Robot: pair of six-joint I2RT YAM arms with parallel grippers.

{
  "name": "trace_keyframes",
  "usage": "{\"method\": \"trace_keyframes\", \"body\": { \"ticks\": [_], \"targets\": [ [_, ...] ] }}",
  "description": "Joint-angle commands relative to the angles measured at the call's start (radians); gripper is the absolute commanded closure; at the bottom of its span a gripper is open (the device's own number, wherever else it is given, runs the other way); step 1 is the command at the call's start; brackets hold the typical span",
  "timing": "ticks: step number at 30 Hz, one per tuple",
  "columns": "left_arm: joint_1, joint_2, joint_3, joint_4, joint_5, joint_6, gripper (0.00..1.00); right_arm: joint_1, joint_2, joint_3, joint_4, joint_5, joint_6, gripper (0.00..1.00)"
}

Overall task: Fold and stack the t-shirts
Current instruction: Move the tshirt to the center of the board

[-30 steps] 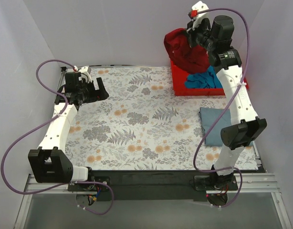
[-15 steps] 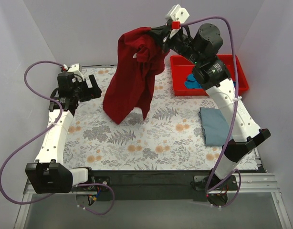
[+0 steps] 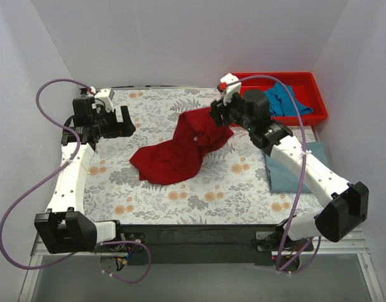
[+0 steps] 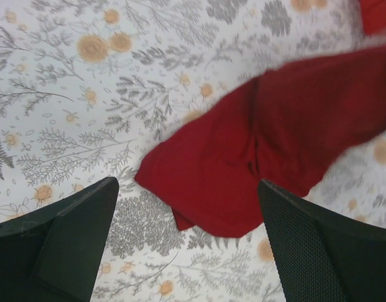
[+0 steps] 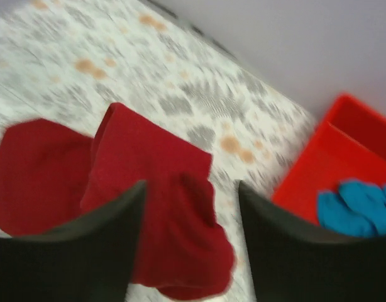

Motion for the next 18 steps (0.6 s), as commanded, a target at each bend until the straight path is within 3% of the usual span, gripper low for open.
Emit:
{"method": "trace_keyframes", "body": {
  "ticks": [1,4,7,10,11,18],
  "targets": [
    [0.004,-0.003,-0.014,-0.155,0.167,0.254,0.08,-0.107,-0.114,-0.155,-0.039,0.173,0.037,0.26],
    [-0.004,-0.014,-0.092,-0.250,0.276,0.449,0.09,-0.156,-0.151,-0.229,-0.131,0.155,-0.007,0.18],
    [-0.040,-0.022,-0.201,-0.275,0.270,0.560,0.14,-0.169,-0.160,-0.247,-0.245,0.061,-0.101,0.18],
    [-0.137,-0.022,-0.301,-0.190,0.176,0.569,0.21,-0.167,-0.144,-0.278,-0.335,-0.168,-0.223,0.18],
    [-0.161,-0.017,-0.316,-0.167,0.158,0.571,0.21,-0.166,-0.134,-0.298,-0.355,-0.203,-0.257,0.10],
    [-0.346,0.098,-0.418,0.014,0.018,0.555,0.23,-0.149,0.030,-0.312,-0.388,-0.205,-0.336,0.11]
  ]
}}
